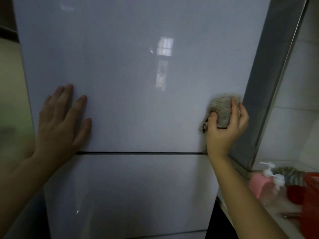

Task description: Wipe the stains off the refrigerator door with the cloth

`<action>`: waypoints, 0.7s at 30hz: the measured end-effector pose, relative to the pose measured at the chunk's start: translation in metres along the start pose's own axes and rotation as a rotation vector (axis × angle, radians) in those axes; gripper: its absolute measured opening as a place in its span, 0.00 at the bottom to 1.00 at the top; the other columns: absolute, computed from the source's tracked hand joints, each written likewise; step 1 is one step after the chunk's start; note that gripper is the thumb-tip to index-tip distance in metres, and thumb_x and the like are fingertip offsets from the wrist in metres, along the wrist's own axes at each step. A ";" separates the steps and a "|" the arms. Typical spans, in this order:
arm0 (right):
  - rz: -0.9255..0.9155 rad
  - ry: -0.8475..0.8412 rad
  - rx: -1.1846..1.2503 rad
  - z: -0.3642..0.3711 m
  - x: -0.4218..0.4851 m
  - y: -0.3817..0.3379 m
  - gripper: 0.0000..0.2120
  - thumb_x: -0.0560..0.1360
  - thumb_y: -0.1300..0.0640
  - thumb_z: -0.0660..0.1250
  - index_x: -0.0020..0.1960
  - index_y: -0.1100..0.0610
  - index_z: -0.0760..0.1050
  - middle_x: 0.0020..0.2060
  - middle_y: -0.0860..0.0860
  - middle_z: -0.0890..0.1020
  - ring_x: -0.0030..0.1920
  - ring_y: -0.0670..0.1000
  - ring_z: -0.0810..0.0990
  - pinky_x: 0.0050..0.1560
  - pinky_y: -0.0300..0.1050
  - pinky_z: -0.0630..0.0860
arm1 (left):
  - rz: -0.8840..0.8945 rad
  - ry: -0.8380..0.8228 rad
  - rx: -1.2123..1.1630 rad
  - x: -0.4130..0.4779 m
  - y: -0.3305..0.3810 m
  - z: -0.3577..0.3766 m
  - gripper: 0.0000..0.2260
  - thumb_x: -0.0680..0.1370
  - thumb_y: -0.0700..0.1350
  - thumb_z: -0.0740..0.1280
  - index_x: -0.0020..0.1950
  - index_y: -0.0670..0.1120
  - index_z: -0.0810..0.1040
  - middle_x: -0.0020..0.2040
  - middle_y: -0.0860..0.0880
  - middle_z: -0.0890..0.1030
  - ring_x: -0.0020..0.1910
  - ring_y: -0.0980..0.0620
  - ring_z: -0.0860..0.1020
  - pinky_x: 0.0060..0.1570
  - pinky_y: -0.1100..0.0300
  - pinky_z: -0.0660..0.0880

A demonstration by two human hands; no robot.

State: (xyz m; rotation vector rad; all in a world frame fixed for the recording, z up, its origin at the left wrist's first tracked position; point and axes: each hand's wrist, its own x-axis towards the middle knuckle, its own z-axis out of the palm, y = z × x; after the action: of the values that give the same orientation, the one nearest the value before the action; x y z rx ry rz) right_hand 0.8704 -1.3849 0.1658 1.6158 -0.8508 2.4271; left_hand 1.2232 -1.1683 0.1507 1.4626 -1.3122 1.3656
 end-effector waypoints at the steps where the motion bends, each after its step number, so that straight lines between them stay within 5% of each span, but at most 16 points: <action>1: -0.009 -0.017 -0.004 -0.002 -0.015 0.001 0.28 0.75 0.54 0.71 0.73 0.56 0.73 0.70 0.58 0.72 0.70 0.56 0.70 0.73 0.51 0.67 | -0.002 0.002 0.001 -0.011 -0.001 0.001 0.24 0.83 0.51 0.59 0.75 0.39 0.70 0.79 0.35 0.63 0.78 0.33 0.63 0.76 0.36 0.60; 13: -0.188 -0.125 -0.004 0.026 -0.084 -0.048 0.28 0.74 0.51 0.71 0.73 0.55 0.74 0.71 0.58 0.72 0.70 0.59 0.71 0.70 0.55 0.66 | -0.032 0.052 -0.001 -0.078 -0.010 0.008 0.24 0.82 0.50 0.61 0.74 0.39 0.71 0.79 0.35 0.63 0.78 0.34 0.64 0.75 0.42 0.62; 21: -1.047 -0.614 0.000 0.079 -0.157 -0.134 0.30 0.71 0.46 0.73 0.71 0.52 0.76 0.70 0.58 0.76 0.66 0.60 0.76 0.64 0.55 0.71 | 0.019 0.041 0.025 -0.081 -0.020 0.010 0.25 0.83 0.53 0.59 0.76 0.41 0.70 0.79 0.37 0.64 0.78 0.37 0.64 0.76 0.42 0.64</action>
State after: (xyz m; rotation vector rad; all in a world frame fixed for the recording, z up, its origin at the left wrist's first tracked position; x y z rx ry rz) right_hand 1.0531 -1.2788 0.1021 2.0784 0.0423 1.2321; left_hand 1.2521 -1.1579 0.0723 1.4346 -1.2909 1.4216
